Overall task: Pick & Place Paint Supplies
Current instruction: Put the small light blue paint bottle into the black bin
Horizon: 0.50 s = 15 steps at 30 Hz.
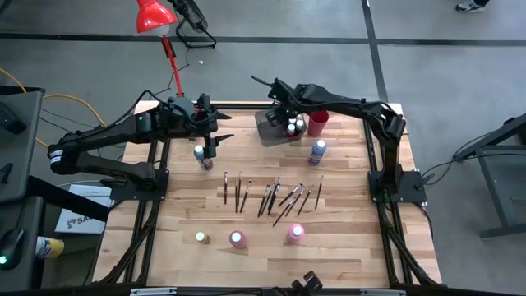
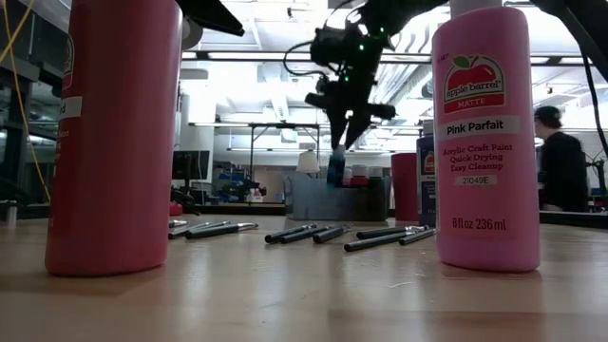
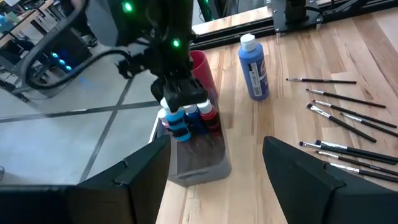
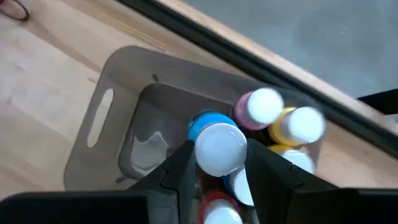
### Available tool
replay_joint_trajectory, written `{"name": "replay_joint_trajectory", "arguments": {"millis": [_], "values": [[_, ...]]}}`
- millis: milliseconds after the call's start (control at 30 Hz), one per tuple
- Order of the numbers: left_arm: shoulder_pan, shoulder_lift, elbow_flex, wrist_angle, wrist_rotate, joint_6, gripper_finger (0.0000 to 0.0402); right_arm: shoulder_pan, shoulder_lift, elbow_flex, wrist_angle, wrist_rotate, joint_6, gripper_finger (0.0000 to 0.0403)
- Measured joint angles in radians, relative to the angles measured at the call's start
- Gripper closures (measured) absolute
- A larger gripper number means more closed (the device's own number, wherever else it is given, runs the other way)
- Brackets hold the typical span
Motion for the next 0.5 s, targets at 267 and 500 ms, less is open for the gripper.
{"name": "replay_joint_trajectory", "arguments": {"millis": [267, 500], "values": [[0.0, 0.0, 0.0, 0.0, 0.0, 0.0, 0.0151, -0.01, 0.0, -0.073, 0.044, 0.0, -0.042, 0.0291], [0.0, 0.0, 0.0, 0.0, -0.001, 0.0, 0.0151, -0.017, 0.002, -0.083, 0.055, -0.007, -0.065, 0.0283]]}}
